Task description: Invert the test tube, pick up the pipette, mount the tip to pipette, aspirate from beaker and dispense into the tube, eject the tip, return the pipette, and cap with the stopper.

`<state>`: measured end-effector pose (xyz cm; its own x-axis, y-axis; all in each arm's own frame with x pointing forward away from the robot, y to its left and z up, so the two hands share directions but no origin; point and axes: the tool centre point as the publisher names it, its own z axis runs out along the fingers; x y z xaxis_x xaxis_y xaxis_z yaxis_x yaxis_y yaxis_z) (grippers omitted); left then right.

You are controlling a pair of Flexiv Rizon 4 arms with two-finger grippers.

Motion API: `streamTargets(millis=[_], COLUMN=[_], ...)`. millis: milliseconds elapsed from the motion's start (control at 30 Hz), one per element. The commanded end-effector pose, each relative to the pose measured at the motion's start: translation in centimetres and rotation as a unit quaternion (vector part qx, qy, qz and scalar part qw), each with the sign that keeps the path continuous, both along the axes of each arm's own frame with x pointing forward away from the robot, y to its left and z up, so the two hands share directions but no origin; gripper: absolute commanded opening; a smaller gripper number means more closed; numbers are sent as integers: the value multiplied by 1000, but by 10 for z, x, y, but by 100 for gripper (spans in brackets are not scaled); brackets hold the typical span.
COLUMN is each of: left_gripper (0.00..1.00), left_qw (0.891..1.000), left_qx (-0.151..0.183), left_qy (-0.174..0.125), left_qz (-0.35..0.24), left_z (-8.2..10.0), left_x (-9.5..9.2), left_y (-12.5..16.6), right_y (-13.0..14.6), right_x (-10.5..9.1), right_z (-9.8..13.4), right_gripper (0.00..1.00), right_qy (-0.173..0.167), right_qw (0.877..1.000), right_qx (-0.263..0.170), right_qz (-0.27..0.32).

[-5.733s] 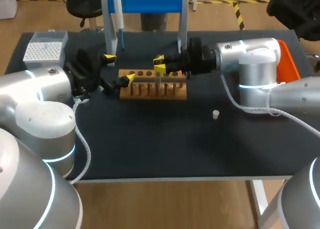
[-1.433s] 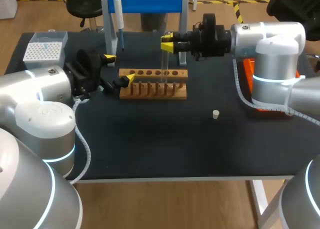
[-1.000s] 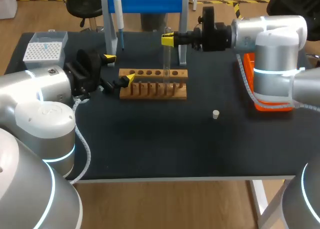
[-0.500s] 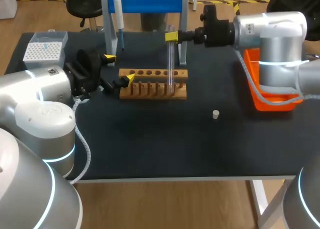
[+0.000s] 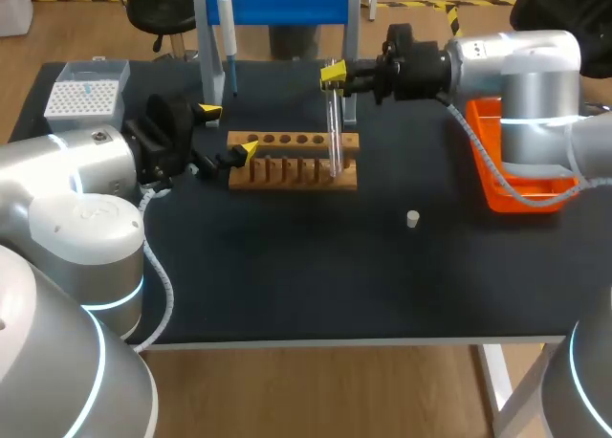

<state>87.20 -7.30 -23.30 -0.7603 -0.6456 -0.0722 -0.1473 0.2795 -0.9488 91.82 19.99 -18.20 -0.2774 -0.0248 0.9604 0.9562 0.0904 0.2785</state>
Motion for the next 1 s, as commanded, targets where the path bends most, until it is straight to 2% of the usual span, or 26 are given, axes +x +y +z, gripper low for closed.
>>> streamTargets(millis=[33,367,667,800,1000], left_gripper=[100,100,100,100,100], left_qw=[1000,1000,1000,1000,1000], left_qx=[-3,-3,-3,-3,-3], left_qy=[-3,-3,-3,-3,-3], left_qz=[-2,-2,-2,-2,-2], left_z=[-2,-2,-2,-2,-2], left_x=[0,0,0,0,0], left_y=[2,2,2,2,2], right_y=[-2,-6,-4,-3,-2], right_x=[-3,-10,-17,-19,-20], right_z=[-2,-10,-20,-20,-21], right_gripper=[0,0,0,0,0], right_qy=[6,48,76,118,116], right_qw=[1000,999,996,992,992], right_qx=[2,15,-2,9,0], right_qz=[-3,4,36,48,48])
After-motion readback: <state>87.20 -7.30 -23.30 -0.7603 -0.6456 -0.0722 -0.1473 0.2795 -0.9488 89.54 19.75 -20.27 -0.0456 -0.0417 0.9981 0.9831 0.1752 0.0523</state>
